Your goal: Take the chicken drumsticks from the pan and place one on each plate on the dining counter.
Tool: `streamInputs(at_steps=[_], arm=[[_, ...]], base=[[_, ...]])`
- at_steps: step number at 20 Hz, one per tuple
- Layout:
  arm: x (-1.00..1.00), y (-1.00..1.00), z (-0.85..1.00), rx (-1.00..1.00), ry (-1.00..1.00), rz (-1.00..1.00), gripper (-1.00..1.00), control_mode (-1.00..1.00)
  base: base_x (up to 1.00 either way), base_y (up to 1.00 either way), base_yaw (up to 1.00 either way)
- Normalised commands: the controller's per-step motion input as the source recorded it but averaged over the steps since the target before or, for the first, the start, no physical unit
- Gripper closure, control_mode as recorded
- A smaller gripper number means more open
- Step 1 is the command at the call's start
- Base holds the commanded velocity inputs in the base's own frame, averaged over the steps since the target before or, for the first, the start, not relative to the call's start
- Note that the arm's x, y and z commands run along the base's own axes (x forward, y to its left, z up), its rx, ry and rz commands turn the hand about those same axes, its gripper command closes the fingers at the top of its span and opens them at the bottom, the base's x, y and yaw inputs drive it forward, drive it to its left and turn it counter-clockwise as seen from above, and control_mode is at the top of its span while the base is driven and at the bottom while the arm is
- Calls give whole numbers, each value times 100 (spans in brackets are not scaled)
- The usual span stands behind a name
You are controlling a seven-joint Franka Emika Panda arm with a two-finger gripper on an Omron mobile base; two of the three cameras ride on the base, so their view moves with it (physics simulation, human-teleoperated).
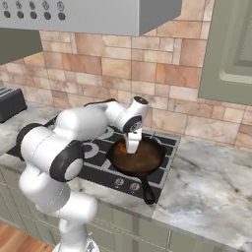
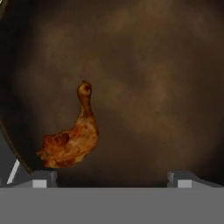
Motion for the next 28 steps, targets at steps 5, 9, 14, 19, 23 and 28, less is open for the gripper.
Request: streamInputs(at_steps=[5,9,14,19,23,28], arm=[[1,0,-36,0,0,-41,-100,-100],[0,5,-25,2,1,-37,-100,-100],[24,0,-7,10,10,-23,-100,-100],[9,20,-24,6,14,-22,-100,-100],[31,37,-37,4,18,-19,-100,-100],[44,12,-41,1,8,-19,-100,-100]], base=[[0,0,0],[0,0,0],[0,0,0],[0,0,0],[0,0,0],[0,0,0]])
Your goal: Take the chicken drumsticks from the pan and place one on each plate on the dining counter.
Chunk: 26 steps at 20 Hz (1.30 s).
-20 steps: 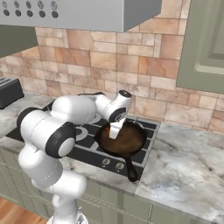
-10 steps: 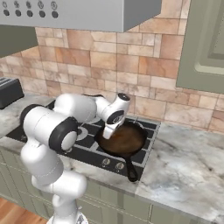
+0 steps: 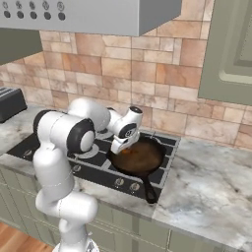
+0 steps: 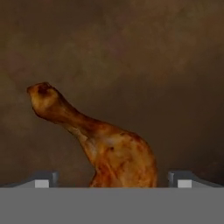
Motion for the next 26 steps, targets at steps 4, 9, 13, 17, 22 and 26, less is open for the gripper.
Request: streamInputs(at_steps=[4,9,13,17,22,26], arm=[[15,9,-64,0,15,-23,-100,-100],[-17,15,-84,0,22,-27,100,-100],[-89,0,-36,7,1,-21,100,-100],[-100,-6,0,10,-34,-7,100,-100],[-100,0,49,3,-40,6,100,-100],[-79,0,100,0,-38,25,100,-100]], base=[[0,0,0],[0,0,0],[0,0,0],[0,0,0],[0,0,0],[0,0,0]])
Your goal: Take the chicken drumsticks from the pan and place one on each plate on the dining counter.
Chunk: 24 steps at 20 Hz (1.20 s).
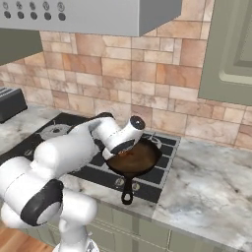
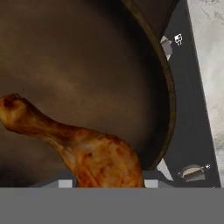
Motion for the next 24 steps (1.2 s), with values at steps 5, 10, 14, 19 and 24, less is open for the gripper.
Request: streamInputs(at_steps=[5,10,14,19,24], arm=[[-46,2,100,-4,-7,30,100,-100],[-78,14,97,-30,1,29,100,-100],[-62,32,12,-41,2,9,100,-100],[-2,41,-67,-25,-10,-3,100,-100],[0,-3,-43,-2,-17,0,100,-100]], base=[[0,0,0],[0,0,0],[0,0,0],[0,0,0],[0,0,0]])
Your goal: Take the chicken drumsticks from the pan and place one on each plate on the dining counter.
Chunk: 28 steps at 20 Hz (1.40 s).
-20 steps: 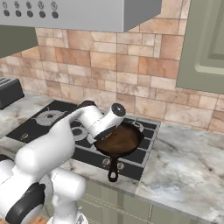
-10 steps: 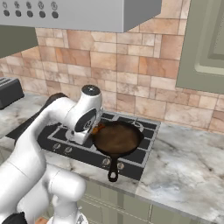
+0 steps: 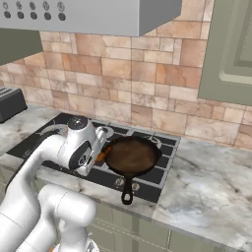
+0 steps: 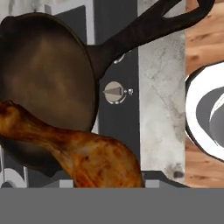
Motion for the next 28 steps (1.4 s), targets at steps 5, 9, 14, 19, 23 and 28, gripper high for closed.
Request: streamInputs(at_steps=[5,9,14,19,23,28], arm=[[-13,-14,-34,0,-16,0,100,-100],[0,0,0,0,0,0,100,100],[0,0,0,0,0,0,100,100],[0,0,0,0,0,0,100,100],[0,0,0,0,0,0,100,100],[0,0,0,0,0,0,100,100]], base=[[0,0,0],[-52,-2,21],[-26,2,61],[0,33,71],[0,44,73],[4,56,76]])
